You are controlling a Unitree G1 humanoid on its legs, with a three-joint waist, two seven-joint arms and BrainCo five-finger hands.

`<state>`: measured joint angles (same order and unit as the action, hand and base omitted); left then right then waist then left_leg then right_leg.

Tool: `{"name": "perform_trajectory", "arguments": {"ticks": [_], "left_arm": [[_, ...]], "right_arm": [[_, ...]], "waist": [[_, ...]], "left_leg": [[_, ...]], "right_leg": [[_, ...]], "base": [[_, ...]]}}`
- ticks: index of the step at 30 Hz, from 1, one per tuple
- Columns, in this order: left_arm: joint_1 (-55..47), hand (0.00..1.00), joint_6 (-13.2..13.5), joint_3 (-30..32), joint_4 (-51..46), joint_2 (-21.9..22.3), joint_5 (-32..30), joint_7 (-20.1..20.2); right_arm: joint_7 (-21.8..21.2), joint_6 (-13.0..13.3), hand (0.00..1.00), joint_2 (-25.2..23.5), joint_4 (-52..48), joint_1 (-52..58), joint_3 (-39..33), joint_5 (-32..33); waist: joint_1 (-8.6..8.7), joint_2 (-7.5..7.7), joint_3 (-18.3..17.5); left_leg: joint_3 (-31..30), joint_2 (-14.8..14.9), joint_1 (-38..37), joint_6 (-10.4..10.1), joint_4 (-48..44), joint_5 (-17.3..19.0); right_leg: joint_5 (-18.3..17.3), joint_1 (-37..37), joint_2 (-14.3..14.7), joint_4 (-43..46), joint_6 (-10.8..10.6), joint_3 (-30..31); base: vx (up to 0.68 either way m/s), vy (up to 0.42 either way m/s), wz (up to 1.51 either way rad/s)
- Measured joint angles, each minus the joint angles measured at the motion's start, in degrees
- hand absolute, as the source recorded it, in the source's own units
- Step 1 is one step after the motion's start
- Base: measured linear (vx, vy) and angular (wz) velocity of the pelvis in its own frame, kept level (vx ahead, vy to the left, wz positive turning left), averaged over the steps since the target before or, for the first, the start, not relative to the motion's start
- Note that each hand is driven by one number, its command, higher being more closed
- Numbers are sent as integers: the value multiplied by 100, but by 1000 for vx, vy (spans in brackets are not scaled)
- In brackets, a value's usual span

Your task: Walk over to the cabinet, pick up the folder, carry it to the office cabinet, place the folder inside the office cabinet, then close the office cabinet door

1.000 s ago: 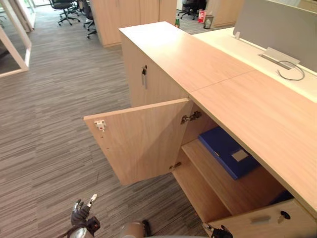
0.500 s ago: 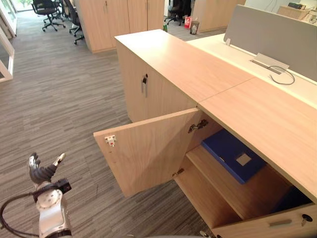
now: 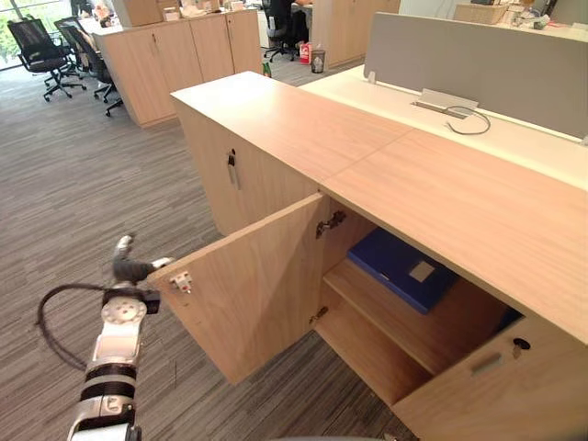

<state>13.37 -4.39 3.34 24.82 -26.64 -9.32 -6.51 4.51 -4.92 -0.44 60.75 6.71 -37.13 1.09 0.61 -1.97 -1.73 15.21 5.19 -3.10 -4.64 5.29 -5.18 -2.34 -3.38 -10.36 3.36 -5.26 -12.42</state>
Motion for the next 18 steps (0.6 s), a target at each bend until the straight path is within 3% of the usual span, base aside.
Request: {"name": "perform_trajectory", "arguments": {"ticks": [3, 10, 15, 18], "left_arm": [[3, 0, 127, -611, -26, -243, -624, 238], [76, 0, 367, -1712, 10, -495, -1319, 726], [-721, 0, 519, -2360, -626, -298, -1314, 921], [-1253, 0, 737, -2684, -1228, -7, -967, 1118]], "right_arm": [[-23, 2, 0, 48, 103, 57, -172, -3], [-60, 2, 0, 149, 254, 129, -169, -28], [-64, 11, 0, 154, 310, 119, -96, -28], [-64, 44, 0, 153, 346, 18, 106, -28]], "waist": [[-5, -17, 3], [24, 10, -1], [53, 98, -17], [60, 155, -49]], "left_leg": [[-88, -65, 3, -30, 6, -33], [-348, -111, 112, 30, 7, -83], [-349, -173, 113, 81, 4, -101], [-339, -193, 106, 118, -23, -102]], "right_leg": [[11, -3, -23, -79, -32, 25], [-2, -3, 9, -215, -54, 40], [117, -3, -6, -284, -21, 161], [169, -24, -15, -325, -89, 167]], "base": [[-148, 39, -3], [-51, 7, 6], [34, 11, -4], [93, 4, -4]]}}
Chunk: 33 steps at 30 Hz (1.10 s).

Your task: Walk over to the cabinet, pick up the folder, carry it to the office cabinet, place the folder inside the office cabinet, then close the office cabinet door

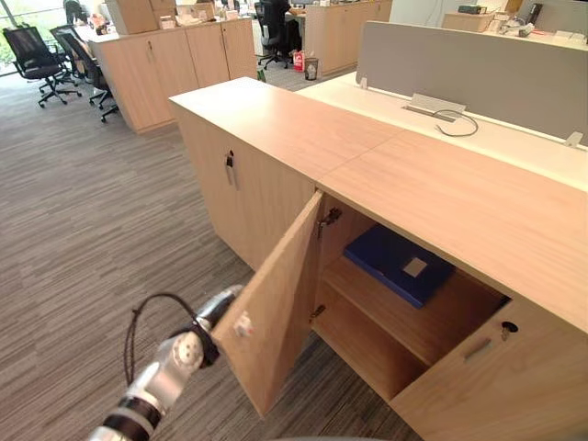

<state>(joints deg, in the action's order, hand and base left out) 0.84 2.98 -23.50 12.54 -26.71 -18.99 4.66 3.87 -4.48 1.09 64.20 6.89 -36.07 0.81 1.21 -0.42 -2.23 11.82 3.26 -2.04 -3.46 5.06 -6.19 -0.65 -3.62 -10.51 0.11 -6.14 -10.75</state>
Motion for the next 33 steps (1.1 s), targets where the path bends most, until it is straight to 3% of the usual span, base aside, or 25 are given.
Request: {"name": "perform_trajectory", "arguments": {"ticks": [6, 9, 10, 12, 13, 14, 16, 17, 18, 20, 24, 26, 28, 30, 33], "left_arm": [[-724, 0, 97, -533, -132, 1032, 1439, 314], [-1027, 0, 98, -872, -275, 1200, 2248, 524], [-1160, 0, 96, -888, -273, 1258, 2410, 616], [-1239, 0, 111, -715, -217, 1387, 2401, 646], [-1221, 0, 151, -427, 99, 1558, 2391, 642], [-1121, 0, 148, 129, 834, 1804, 2221, 541], [-883, 0, 109, 824, 1850, 1995, 1702, 291], [-744, 0, 2, 1491, 2601, 2098, 1180, -100], [-711, 0, -47, 1866, 2912, 2136, 1043, -275], [-728, 0, -260, 3288, 3721, 2221, 777, -1005], [-1128, 0, -316, 3962, 3890, 2246, 778, -1878], [-1296, 0, -269, 4404, 4103, 2383, 1030, -2102], [-1354, 0, -247, 4722, 4249, 2453, 1252, -2175], [-1411, 0, -243, 4951, 4338, 2478, 1422, -2189], [-1556, 0, -232, 5146, 4335, 2711, 2195, -2172]], "right_arm": [[-9, 17, 0, -2, 84, -288, 246, 1], [-5, 20, 0, 2, 78, -325, 270, 4], [-4, 26, 0, 6, 75, -326, 419, 3], [-4, 28, 0, -8, 45, -383, 460, 14], [-3, 28, 0, 0, -36, -373, 468, -6], [12, 28, 0, -14, -70, -305, 473, -10], [27, 23, 0, -26, -69, -184, 490, -9], [70, 12, 0, -31, -63, -83, 494, -9], [88, 11, 0, -32, -48, -48, 492, -8], [171, 8, 0, -48, -20, 17, 465, -2], [382, 58, 0, -79, -14, 5, 359, 37], [434, 191, 0, -86, 2, -109, 359, 220], [438, 299, 0, -89, 10, -155, 359, 432], [440, 363, 0, -134, 21, -152, 350, 584], [438, 420, 0, -157, 17, -129, 286, 716]], "waist": [[95, 39, 21], [99, 73, 92], [120, 67, 107], [118, 26, 227], [152, 38, 350], [170, 53, 367], [183, 105, 362], [179, 122, 343], [177, 126, 326], [164, 126, 313], [77, 136, 319], [-52, 112, 362], [-75, 63, 410], [-109, 23, 536], [-213, 1, 612]], "left_leg": [[18, 17, -47, -13, -1, 33], [339, 79, -276, -57, -3, 149], [551, 133, -334, -100, -2, 232], [862, 283, -372, -98, -1, 278], [978, 333, -388, -107, 0, 292], [1053, 380, -392, -141, -1, 306], [1082, 458, -390, -189, -1, 307], [1126, 547, -404, -270, -2, 300], [1157, 592, -406, -306, -3, 297], [1236, 766, -433, -422, -27, 262], [1249, 943, -412, -509, -317, 437], [1235, 1136, -260, -472, -1184, 912], [1080, 1388, 61, -349, -2147, 1327], [886, 1603, 327, -222, -2981, 1491], [468, 1772, 629, -207, -3892, 1503]], "right_leg": [[16, -59, 24, -77, 25, 24], [-17, -15, 61, 64, 84, 317], [-37, 128, 100, 197, 137, 451], [-85, 355, 122, 420, 425, 86], [-119, 384, -22, 540, 639, -631], [-40, 375, -90, 498, 620, -1072], [112, 313, 32, 262, 419, -1047], [242, 219, 158, 9, 318, -1022], [303, 181, 231, -107, 286, -996], [466, 55, 468, -424, 259, -938], [430, -45, 606, -462, 314, -879], [376, -178, 619, -428, 330, -753], [237, -217, 652, -251, 322, -732], [112, -278, 686, -94, 331, -721], [69, -342, 745, 19, 319, -540]], "base": [[19, 3, -4], [-32, 13, -59], [-111, -25, -93], [-109, -40, -86], [-85, -18, -71], [-89, -23, -60], [-22, -64, -31], [12, -114, -21], [42, -131, -28], [67, -135, -24], [80, -87, -12], [80, -45, -27], [35, -37, -7], [-60, -16, 4], [-54, 19, -23]]}}
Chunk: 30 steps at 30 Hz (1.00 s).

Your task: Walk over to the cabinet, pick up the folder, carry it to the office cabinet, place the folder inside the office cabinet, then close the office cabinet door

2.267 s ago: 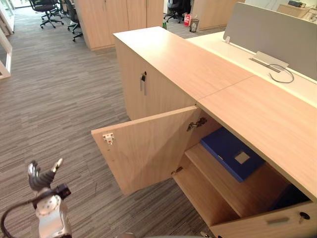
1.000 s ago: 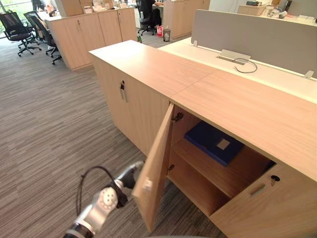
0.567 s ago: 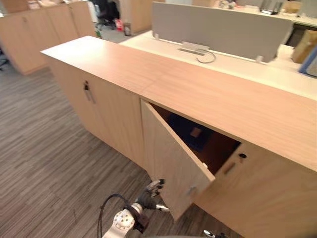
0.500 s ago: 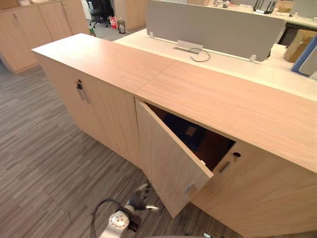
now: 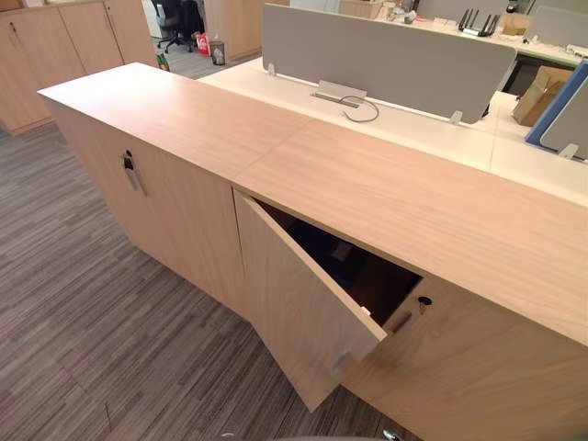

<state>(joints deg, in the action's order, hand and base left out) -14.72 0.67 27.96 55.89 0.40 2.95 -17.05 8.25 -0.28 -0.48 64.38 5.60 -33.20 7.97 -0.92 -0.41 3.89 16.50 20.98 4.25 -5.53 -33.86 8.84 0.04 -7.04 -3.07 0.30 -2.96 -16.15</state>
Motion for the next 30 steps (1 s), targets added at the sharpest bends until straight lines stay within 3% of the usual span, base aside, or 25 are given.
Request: {"name": "perform_trajectory", "arguments": {"ticks": [3, 5, 6, 7, 11, 15, 20, 25, 27, 30], "left_arm": [[-10, 0, 137, -70, -18, 109, 752, 119], [5, 0, 206, -250, -174, 194, 1061, 325], [23, 0, 209, -336, -245, 201, 1075, 385], [150, 0, 219, -550, -359, 146, 1067, 533], [298, 0, 284, -1216, -713, -88, 1293, 1405], [508, 0, 299, -1722, -669, -93, 1176, 1867], [938, 0, 352, -2273, -185, 7, 262, 1948], [1016, 0, 394, -2193, 105, 76, -305, 1901], [1018, 0, 408, -2040, 188, 64, -225, 1874], [994, 0, 401, -1511, 325, 38, 462, 1859]], "right_arm": [[-3, 56, 0, 8, -38, 35, 198, 6], [-4, 76, 0, 97, -225, 34, 428, -9], [1, 81, 0, 118, -284, 32, 502, -8], [0, 90, 0, 143, -370, -21, 766, -19], [-135, 19, 0, 71, -618, -29, 1342, -341], [-277, -78, 0, 85, -635, -19, 1480, -609], [-356, -105, 0, 159, -608, -22, 1462, -723], [-356, -94, 0, 178, -552, -44, 1445, -801], [-355, -79, 0, 180, -506, -50, 1425, -801], [-355, -77, 0, 179, -495, -50, 1395, -800]], "waist": [[-38, 45, 122], [-107, -105, 151], [-106, -188, 176], [-124, -170, 279], [-115, -106, 208], [-33, -94, -80], [68, -215, -228], [70, -225, -233], [71, -212, -234], [70, -178, -242]], "left_leg": [[-628, -128, 178, -43, -284, 54], [-1290, -501, 20, -115, 267, 638], [-1379, -507, -121, -216, 489, 756], [-1445, -582, -232, -312, 745, 904], [-1055, -739, -307, -148, 709, 1010], [-641, -846, -500, -140, 1162, 867], [-402, -1001, -949, -160, 2156, 420], [-406, -1049, -1092, -133, 2324, 359], [-396, -1096, -1133, -110, 2365, 344], [-398, -1171, -1147, -92, 2368, 334]], "right_leg": [[13, 41, 4, 34, 17, 157], [55, 292, 11, 182, -10, 395], [73, 363, 52, 238, -42, 427], [156, 477, 49, 252, -113, 530], [430, 466, -111, 9, -102, 850], [648, 592, -179, -294, -97, 1094], [767, 622, -199, -513, -111, 1191], [767, 591, -212, -537, -110, 1188], [767, 573, -250, -550, -110, 1191], [767, 573, -317, -552, -111, 1192]], "base": [[-27, 106, -25], [-12, 200, -45], [-20, 162, -40], [-87, 206, -40], [-71, 158, -40], [36, 39, -45], [95, -26, -21], [6, 7, -2], [-45, 48, -3], [-50, 55, -1]]}}
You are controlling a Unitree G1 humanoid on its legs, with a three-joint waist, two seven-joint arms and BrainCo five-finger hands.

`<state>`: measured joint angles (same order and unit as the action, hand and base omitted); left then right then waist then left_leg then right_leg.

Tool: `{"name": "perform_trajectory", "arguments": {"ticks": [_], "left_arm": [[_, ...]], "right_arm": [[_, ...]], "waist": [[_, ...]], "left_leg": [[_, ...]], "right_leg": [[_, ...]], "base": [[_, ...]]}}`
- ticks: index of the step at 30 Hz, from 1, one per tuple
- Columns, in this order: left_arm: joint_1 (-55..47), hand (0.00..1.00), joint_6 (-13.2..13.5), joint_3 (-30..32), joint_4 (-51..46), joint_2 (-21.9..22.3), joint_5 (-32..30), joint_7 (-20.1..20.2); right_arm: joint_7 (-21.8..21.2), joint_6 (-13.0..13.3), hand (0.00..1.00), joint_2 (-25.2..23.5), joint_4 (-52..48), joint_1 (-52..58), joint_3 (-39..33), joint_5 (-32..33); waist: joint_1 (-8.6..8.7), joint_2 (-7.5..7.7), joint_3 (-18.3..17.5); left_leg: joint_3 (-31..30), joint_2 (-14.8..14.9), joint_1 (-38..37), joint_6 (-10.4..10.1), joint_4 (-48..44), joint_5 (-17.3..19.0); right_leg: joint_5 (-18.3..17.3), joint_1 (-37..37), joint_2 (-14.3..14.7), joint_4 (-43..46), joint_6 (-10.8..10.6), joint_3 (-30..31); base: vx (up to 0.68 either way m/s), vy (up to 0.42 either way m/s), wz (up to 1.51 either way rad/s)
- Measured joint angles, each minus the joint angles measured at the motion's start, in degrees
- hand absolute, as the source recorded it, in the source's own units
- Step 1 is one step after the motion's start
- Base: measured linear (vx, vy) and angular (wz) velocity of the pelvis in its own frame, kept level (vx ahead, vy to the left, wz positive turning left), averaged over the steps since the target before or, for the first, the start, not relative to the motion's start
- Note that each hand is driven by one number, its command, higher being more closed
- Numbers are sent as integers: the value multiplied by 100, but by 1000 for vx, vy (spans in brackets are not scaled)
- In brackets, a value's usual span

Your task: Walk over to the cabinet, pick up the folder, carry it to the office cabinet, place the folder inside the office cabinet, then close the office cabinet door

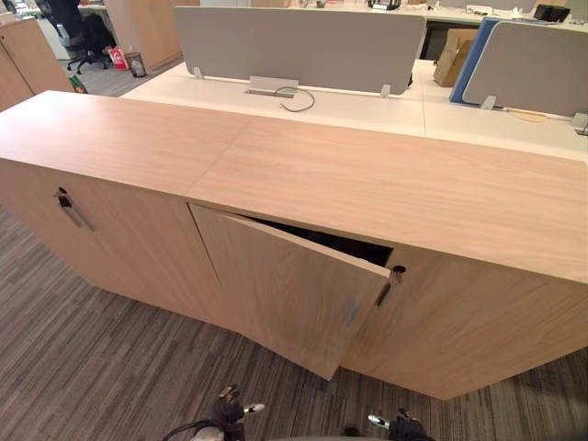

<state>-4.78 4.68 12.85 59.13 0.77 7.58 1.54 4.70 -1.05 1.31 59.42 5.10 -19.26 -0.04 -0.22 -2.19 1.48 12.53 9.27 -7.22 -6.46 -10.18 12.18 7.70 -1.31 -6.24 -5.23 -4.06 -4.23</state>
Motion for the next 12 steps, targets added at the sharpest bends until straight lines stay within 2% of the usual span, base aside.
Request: {"name": "perform_trajectory", "arguments": {"ticks": [2, 5, 12], "left_arm": [[-135, 0, -36, 312, 119, -60, 304, -2], [-312, 0, -65, 598, 109, -85, 414, -1], [-304, 0, -64, 560, 115, -91, 361, 2]], "right_arm": [[-2, 4, 0, -37, 25, 0, -187, 4], [-2, 16, 0, -27, 92, -10, -200, 14], [-1, 59, 0, -27, 142, -14, -198, 108]], "waist": [[1, 14, -2], [-22, 24, -6], [7, 32, -9]], "left_leg": [[8, -7, -37, 1, 9, 0], [3, -12, -91, 9, 106, -15], [-9, -19, -87, 10, 113, -20]], "right_leg": [[0, 2, -5, -1, -1, 5], [-2, 4, 4, -2, -3, 6], [-2, 21, 13, -3, -5, 11]], "base": [[-42, 39, -3], [-22, 17, -1], [0, 0, 0]]}}
